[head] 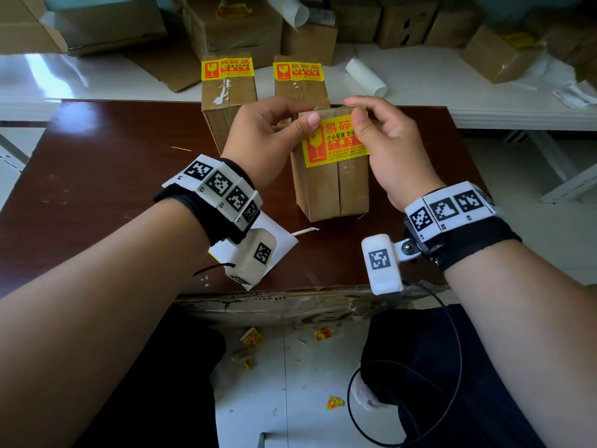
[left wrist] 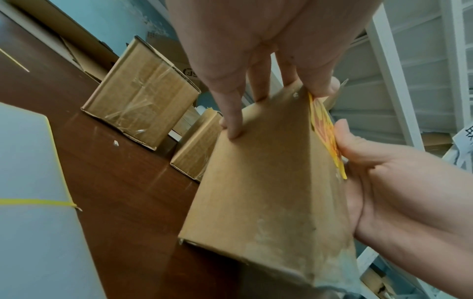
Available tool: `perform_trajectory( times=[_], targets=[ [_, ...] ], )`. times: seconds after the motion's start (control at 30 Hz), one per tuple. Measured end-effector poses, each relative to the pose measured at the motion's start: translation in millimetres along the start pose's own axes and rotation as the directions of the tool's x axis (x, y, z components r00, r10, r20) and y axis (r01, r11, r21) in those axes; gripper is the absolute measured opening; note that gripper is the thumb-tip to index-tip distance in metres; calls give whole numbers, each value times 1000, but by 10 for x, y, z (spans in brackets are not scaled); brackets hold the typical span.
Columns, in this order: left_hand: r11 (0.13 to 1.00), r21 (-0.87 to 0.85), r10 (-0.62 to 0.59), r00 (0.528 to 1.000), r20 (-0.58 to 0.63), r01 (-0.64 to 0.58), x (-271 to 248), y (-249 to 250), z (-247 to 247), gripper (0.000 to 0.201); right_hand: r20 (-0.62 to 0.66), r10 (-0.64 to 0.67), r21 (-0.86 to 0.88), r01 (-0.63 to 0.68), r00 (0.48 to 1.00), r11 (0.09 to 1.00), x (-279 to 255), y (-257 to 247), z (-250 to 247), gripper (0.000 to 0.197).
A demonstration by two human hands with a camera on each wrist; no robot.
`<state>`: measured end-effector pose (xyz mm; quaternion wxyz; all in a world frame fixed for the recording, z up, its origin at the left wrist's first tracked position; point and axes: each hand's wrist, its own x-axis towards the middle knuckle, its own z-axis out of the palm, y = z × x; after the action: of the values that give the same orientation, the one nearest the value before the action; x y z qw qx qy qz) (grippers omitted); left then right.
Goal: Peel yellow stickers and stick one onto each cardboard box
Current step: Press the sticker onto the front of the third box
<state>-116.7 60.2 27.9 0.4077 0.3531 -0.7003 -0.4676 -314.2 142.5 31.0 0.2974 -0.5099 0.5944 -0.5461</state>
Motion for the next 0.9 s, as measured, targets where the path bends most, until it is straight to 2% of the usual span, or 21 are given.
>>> perform_trajectory(
  times=[0.23, 0.37, 0.43, 0.5, 0.57, 0.67, 0.73, 0.83, 0.9],
  targets=[
    [994, -8, 108, 994, -29, -109, -23, -18, 30, 22, -83, 6, 52, -2, 997, 999, -40, -80, 75, 15],
    [997, -29, 76, 997, -26, -77, -36, 4, 56, 27, -113, -1, 15, 3, 994, 1000, -52, -104, 100, 16],
    [998, -18, 58, 998, 5, -58, -48, 16, 75, 40, -129, -2, -31, -2, 992, 1000, -37, -92, 89, 22],
    [996, 36, 81, 996, 40, -83, -65, 15, 88, 57, -133, 8, -54, -16, 991, 998, -17, -74, 75, 25],
    [989, 94, 108, 992, 63, -113, -80, 16, 101, 65, -107, 22, -83, -31, 994, 996, -10, -56, 57, 28],
    [987, 108, 112, 992, 64, -118, -75, 11, 126, 61, -83, 0, -188, -16, 997, 982, -21, -27, 27, 35],
    [991, 70, 110, 992, 57, -114, -61, -12, 137, 56, -78, -18, -194, 2, 997, 981, -20, -6, 19, 36],
    [998, 10, 66, 997, 35, -67, -46, -54, 158, 49, -80, 34, -122, -43, 996, 992, 1, 44, 13, 41],
    [1000, -4, -4, 1000, -4, 4, -33, -86, 183, 50, -90, 91, -143, -103, 992, 984, 7, 68, 9, 43]
  ],
)
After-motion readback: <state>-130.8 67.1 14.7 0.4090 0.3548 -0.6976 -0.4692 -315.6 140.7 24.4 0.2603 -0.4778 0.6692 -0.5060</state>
